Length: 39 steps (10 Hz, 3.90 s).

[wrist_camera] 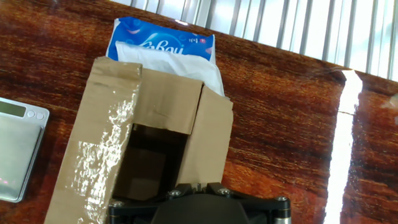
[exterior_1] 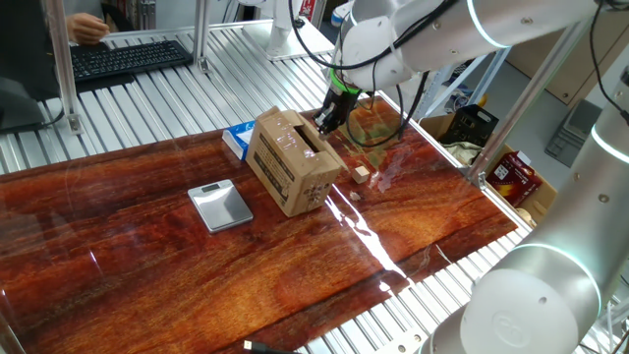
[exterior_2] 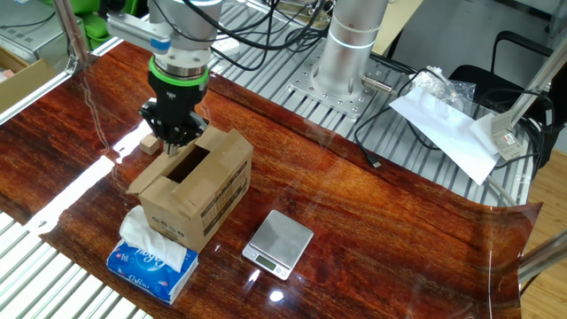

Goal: Open a box

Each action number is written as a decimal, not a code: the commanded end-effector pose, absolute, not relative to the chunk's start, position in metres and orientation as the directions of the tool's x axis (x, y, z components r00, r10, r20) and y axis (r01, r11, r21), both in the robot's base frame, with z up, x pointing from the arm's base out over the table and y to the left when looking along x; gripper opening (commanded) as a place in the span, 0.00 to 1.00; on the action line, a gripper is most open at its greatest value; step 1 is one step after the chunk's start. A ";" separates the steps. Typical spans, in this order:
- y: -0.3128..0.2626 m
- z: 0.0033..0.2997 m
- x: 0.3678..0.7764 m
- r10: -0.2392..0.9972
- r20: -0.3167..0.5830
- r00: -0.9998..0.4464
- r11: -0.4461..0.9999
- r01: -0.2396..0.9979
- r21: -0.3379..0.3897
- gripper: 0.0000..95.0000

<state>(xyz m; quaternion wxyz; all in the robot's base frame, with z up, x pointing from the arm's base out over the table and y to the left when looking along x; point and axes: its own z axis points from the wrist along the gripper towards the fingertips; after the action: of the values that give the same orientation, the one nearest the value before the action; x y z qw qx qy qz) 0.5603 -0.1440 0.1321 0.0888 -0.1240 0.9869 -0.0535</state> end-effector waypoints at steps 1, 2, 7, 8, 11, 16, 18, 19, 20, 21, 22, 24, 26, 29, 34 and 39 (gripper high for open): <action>-0.143 0.127 0.563 -0.249 -0.180 -0.952 0.966 -0.230 -0.117 0.00; -0.143 0.124 0.563 -0.243 -0.187 -0.952 0.968 -0.226 -0.108 0.00; -0.143 0.122 0.563 -0.222 -0.194 -0.956 0.974 -0.209 -0.088 0.00; -0.143 0.122 0.563 -0.222 -0.190 -0.956 0.974 -0.209 -0.087 0.00; -0.145 0.124 0.564 -0.219 -0.164 -0.962 0.975 -0.210 -0.073 0.00; -0.147 0.136 0.564 -0.168 -0.094 -0.981 0.986 -0.169 0.010 0.00; -0.148 0.140 0.564 -0.159 -0.082 -0.984 0.987 -0.161 0.023 0.00; -0.148 0.142 0.563 -0.157 -0.076 -0.985 0.987 -0.159 0.024 0.00; -0.148 0.145 0.563 -0.155 -0.071 -0.985 0.987 -0.157 0.026 0.00; -0.148 0.149 0.562 -0.152 -0.062 -0.986 0.988 -0.154 0.029 0.00; -0.147 0.152 0.561 -0.145 -0.057 -0.988 0.989 -0.147 0.031 0.00; -0.145 0.154 0.560 -0.127 -0.050 -0.991 0.991 -0.129 0.042 0.00; -0.140 0.156 0.559 -0.110 -0.044 -0.993 0.993 -0.112 0.047 0.00; -0.129 0.157 0.559 -0.080 -0.041 -0.996 0.995 -0.082 0.048 0.00; -0.106 0.156 0.559 -0.019 -0.034 -0.999 0.998 -0.021 0.053 0.00; -0.081 0.153 0.556 0.056 -0.035 -0.998 0.996 0.054 0.071 0.00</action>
<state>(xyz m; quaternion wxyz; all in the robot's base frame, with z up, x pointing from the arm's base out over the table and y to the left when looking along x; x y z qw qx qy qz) 0.5573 -0.0790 0.1525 0.0180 0.0294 0.9988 0.0355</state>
